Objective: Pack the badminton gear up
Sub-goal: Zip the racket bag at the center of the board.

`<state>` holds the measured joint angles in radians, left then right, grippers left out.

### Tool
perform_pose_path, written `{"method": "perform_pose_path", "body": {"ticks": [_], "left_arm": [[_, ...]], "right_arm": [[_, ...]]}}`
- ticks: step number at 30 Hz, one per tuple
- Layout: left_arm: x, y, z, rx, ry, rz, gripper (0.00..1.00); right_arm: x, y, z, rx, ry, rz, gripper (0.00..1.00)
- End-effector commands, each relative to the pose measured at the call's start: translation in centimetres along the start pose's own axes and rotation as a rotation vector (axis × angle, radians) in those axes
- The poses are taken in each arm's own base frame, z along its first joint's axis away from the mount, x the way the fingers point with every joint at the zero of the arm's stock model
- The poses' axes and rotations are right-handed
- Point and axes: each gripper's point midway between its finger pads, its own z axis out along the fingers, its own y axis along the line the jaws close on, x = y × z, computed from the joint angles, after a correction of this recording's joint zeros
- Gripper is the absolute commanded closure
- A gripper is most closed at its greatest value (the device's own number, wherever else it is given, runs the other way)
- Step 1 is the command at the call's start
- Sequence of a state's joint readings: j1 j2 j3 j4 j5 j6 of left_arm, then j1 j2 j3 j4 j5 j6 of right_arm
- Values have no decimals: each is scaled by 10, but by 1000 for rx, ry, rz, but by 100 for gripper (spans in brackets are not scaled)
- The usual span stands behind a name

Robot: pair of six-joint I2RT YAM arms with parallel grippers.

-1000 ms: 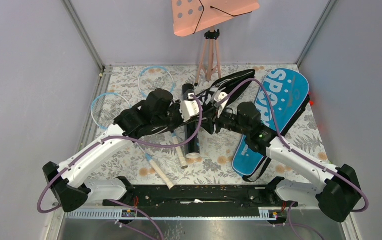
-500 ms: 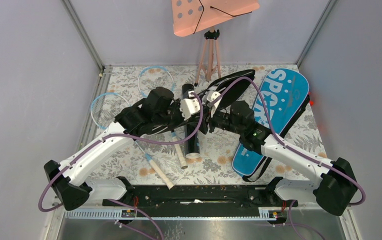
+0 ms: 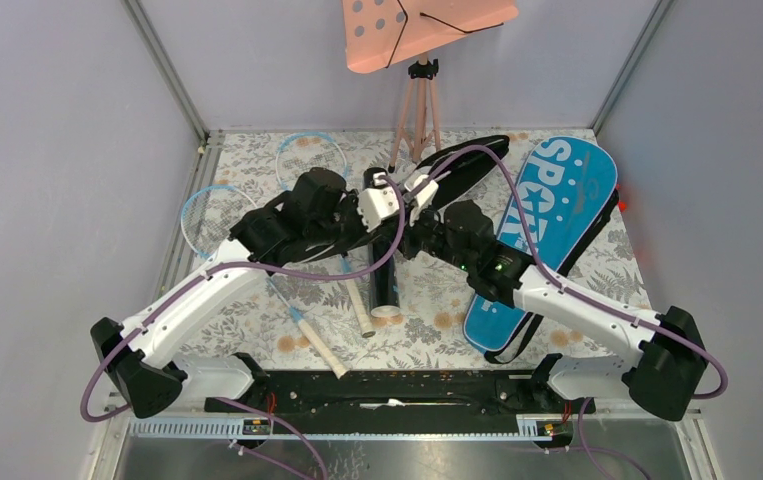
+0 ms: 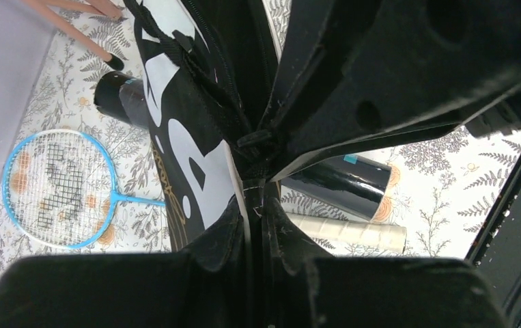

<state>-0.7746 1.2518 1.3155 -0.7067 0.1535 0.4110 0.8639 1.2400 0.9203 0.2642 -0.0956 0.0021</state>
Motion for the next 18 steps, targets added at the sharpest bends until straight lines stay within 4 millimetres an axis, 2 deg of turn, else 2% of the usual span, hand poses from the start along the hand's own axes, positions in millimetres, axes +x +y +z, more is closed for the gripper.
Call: {"method": "perform_pose_path", "body": {"ticks": [1,5,9,13,16,18], "left_arm": [[-21,-10,1,47,-62,4,100],[-19,-3,-8,-5,-70,34,100],[-17,2,-19,-46,-83,53,100],[-13,0,-29,-52,-98,83,100],[-10,-2,-33,-49,-99,98,100],[-8,-6,-33,-30,-94,114,100]], "right_arm": [[-47,-18,1,161,-79,-28,100],[-19,-45,-12,287,100,-136,100],[20,-76,-30,375,261,-215,100],[45,-111,-44,351,316,-182,100],[56,-127,-52,318,332,-285,100],[62,-130,-56,272,361,-345,100]]}}
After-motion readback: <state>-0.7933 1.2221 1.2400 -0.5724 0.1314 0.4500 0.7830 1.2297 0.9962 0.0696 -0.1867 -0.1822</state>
